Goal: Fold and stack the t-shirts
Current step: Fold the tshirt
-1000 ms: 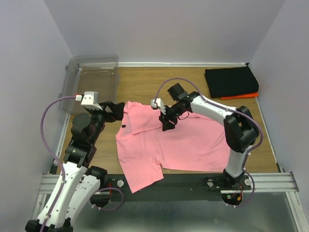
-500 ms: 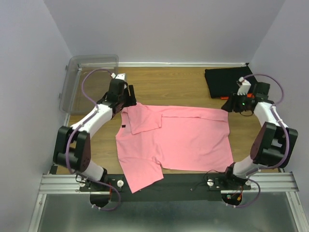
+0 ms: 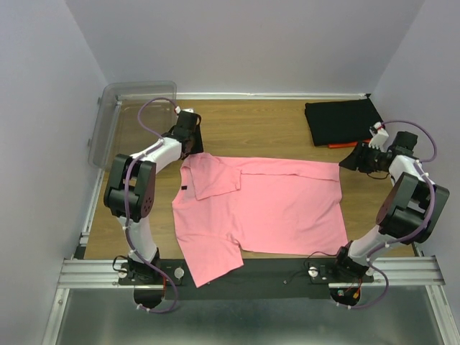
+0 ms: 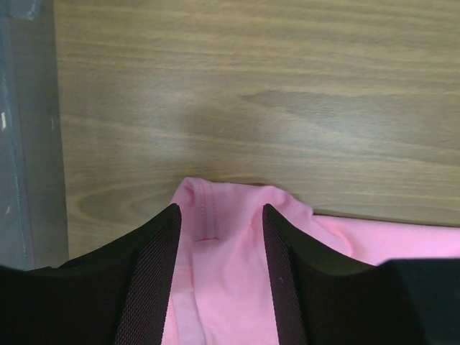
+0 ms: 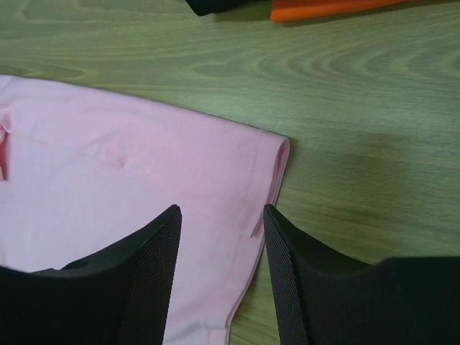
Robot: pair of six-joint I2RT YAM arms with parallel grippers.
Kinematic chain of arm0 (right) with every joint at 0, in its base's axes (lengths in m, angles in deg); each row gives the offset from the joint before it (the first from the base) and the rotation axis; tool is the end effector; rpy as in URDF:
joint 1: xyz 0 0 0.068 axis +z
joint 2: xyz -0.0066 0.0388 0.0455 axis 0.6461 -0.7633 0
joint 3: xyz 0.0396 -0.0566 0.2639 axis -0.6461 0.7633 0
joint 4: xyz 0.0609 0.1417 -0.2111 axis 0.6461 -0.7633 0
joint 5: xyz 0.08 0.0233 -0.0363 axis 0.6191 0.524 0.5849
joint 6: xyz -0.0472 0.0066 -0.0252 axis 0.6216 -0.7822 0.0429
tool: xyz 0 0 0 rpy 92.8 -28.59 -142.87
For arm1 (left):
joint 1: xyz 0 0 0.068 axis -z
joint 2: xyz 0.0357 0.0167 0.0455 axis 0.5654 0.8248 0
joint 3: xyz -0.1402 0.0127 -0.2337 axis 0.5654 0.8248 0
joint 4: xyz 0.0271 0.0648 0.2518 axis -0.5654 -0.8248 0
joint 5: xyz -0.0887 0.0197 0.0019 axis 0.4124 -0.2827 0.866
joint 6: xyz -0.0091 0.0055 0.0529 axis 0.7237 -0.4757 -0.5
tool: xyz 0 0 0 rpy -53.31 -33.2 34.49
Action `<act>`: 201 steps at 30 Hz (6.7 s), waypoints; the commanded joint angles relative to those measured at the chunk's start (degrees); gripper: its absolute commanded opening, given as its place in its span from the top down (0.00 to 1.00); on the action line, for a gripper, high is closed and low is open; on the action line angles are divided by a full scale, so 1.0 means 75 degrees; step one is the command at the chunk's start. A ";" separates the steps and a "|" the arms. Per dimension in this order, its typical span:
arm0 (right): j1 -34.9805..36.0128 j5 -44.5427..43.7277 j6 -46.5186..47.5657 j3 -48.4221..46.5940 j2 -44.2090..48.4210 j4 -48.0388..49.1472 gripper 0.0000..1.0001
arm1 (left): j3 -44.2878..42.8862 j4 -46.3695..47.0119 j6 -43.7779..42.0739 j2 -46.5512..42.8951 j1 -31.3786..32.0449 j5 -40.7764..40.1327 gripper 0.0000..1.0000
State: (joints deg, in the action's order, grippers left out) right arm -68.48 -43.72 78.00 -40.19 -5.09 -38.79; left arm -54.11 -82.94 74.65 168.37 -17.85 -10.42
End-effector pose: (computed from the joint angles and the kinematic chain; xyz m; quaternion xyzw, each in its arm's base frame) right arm 0.2975 -0.1320 0.1990 0.0131 0.8991 0.2392 0.3665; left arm 0.3877 -0.1093 0.1967 -0.0845 0.9245 -0.0519 0.3680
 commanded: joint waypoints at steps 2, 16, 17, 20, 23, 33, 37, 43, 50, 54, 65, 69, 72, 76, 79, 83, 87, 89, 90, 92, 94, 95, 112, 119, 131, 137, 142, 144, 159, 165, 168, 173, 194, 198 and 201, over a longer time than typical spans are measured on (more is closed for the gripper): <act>-0.0045 0.0340 -0.0024 -0.0157 -0.0243 0.0129 0.43 | -0.0277 -0.0312 -0.0084 0.0246 0.0004 -0.0521 0.45; -0.0045 0.0094 0.0093 -0.0250 -0.0361 0.0153 0.43 | -0.0371 -0.0347 -0.0132 0.0539 0.0063 -0.0158 0.72; -0.0045 0.0082 0.0070 -0.0274 -0.0372 0.0153 0.43 | -0.0371 -0.0336 -0.0143 0.0539 0.0063 -0.0111 0.73; -0.0057 0.0070 -0.0059 -0.0367 -0.0478 0.0176 0.43 | -0.0371 -0.0324 -0.0167 0.0574 0.0063 0.0018 0.79; -0.0092 0.0047 -0.0188 -0.0438 -0.0536 0.0223 0.43 | -0.0371 -0.0312 -0.0190 0.0598 0.0063 0.0053 0.91; -0.0197 0.0023 -0.0492 -0.0660 -0.0981 0.0305 0.44 | -0.0371 -0.0324 -0.0237 0.0469 0.0016 -0.0134 1.00; -0.0186 0.0234 -0.0680 -0.0964 -0.1636 0.0293 0.46 | -0.0418 -0.0300 -0.0237 0.0504 0.0004 -0.0005 1.00; 0.0013 0.0269 -0.0809 -0.1223 -0.2258 0.0282 0.47 | -0.0430 -0.0289 -0.0284 0.0504 0.0016 0.0065 1.00; 0.0108 0.0269 -0.0751 -0.1060 -0.2470 0.0258 0.50 | -0.0453 -0.0289 -0.0307 0.0516 -0.0007 0.0100 1.00; 0.0108 0.0386 -0.0645 -0.1024 -0.2563 0.0153 0.61 | -0.0453 -0.0300 -0.0307 0.0504 -0.0019 0.0135 1.00; 0.0119 0.0563 -0.0423 -0.1375 -0.2799 -0.0187 0.99 | -0.0418 -0.0288 -0.0319 0.0481 -0.0066 0.0124 1.00; 0.0108 0.0153 -0.0376 -0.1760 -0.2716 -0.0187 0.99 | -0.0418 -0.0265 -0.0319 0.0457 -0.0136 0.0054 1.00; 0.0108 -0.0035 -0.0364 -0.2043 -0.2821 -0.0187 1.00 | -0.0511 -0.0289 -0.0296 0.0527 -0.0160 0.0042 1.00; 0.0108 -0.0304 -0.0387 -0.2429 -0.3008 -0.0199 0.99 | -0.0605 -0.0312 -0.0249 0.0644 -0.0171 -0.0017 1.00; 0.0108 -0.0352 -0.0352 -0.2489 -0.3149 -0.0199 0.99 | -0.0676 -0.0300 -0.0214 0.0668 -0.0160 -0.0087 1.00; 0.0108 -0.0515 -0.0341 -0.2606 -0.3266 -0.0187 0.99 | -0.0769 -0.0312 -0.0167 0.0750 -0.0171 -0.0192 1.00; 0.0108 -0.0750 -0.0341 -0.2840 -0.3384 -0.0199 0.99 | -0.0910 -0.0371 -0.0132 0.0867 -0.0160 -0.0298 1.00; 0.0108 -0.0797 -0.0364 -0.2910 -0.3419 -0.0199 0.99 | -0.0957 -0.0382 -0.0131 0.0949 -0.0160 -0.0298 1.00; 0.0108 -0.0797 -0.0376 -0.2957 -0.3431 -0.0187 0.99 | -0.0957 -0.0382 -0.0131 0.0973 -0.0160 -0.0310 1.00; 0.0108 -0.0855 -0.0399 -0.3086 -0.3431 -0.0199 0.99 | -0.1015 -0.0371 -0.0108 0.1043 -0.0160 -0.0322 1.00; 0.0108 -0.0926 -0.0411 -0.3238 -0.3466 -0.0199 0.99 | -0.1074 -0.0371 -0.0061 0.1066 -0.0160 -0.0333 1.00; 0.0108 -0.0949 -0.0411 -0.3274 -0.3466 -0.0199 0.99 | -0.1097 -0.0347 -0.0050 0.1090 -0.0160 -0.0345 1.00; 0.0108 -0.2051 0.0338 -0.2865 -0.2097 -0.0246 0.57 | -0.2246 -0.0570 -0.0108 0.0400 -0.0066 0.0310 0.38; 0.0433 0.0520 0.4938 -0.1752 0.0012 -0.2951 0.45 | -0.0610 0.0820 -0.0647 -0.3094 0.0355 0.0710 0.27; 0.9761 -0.0427 0.4316 0.1707 0.3976 -0.0230 0.28 | 0.3321 -0.0309 0.0408 -0.9982 -0.0347 0.1322 0.02; 1.2651 -0.2769 0.3759 0.0489 0.1283 0.0059 0.28 | 0.3273 -0.1330 0.0712 -1.1587 -0.0359 0.1108 0.03; 1.4063 -0.3479 0.3691 0.0231 0.0098 0.0422 0.28 | 0.3285 -0.1776 0.0759 -1.2186 -0.0347 0.0957 0.03; 1.4449 -0.3877 0.3644 0.0032 -0.0474 0.0457 0.30 | 0.3250 -0.1986 0.0736 -1.2490 -0.0347 0.0827 0.03; 1.4768 -0.4535 0.3152 -0.0111 -0.1615 0.0492 0.85 | 0.3039 -0.2071 -0.0072 -1.3172 -0.0347 0.1658 0.03; 1.4102 -0.3998 0.2895 -0.0168 -0.0960 0.0469 0.99 | 0.3063 -0.1404 -0.0669 -1.2682 -0.0347 0.3075 0.05; 1.3586 -0.3297 0.2812 -0.0192 -0.0644 0.0411 0.99 | 0.2841 -0.1087 -0.1021 -1.2119 -0.0347 0.3743 0.05; 1.2777 -0.1644 0.2882 0.0018 0.0060 0.0235 0.99 | 0.2547 -0.0699 -0.2707 -1.1251 -0.0312 0.5391 0.10; 0.9858 0.3304 0.2425 -0.0274 -0.0032 -0.0398 1.00 | 0.5617 0.0016 -0.8462 -1.1192 0.1560 0.8540 0.24; 0.9683 0.3562 0.2296 -0.0437 -0.0348 -0.0398 0.99 | 0.5571 -0.0170 -0.8790 -1.0421 0.2391 0.7836 0.25; 0.9495 0.3796 0.2156 -0.0532 -0.0617 -0.0398 1.00 | 0.5406 -0.0370 -0.8978 -0.9974 0.2932 0.7507 0.28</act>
State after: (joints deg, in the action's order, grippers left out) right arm 4.24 -20.64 95.90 -42.09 -7.47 -40.47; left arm -12.30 -84.01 11.35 90.56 0.60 49.47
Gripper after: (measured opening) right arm 0.008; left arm 0.742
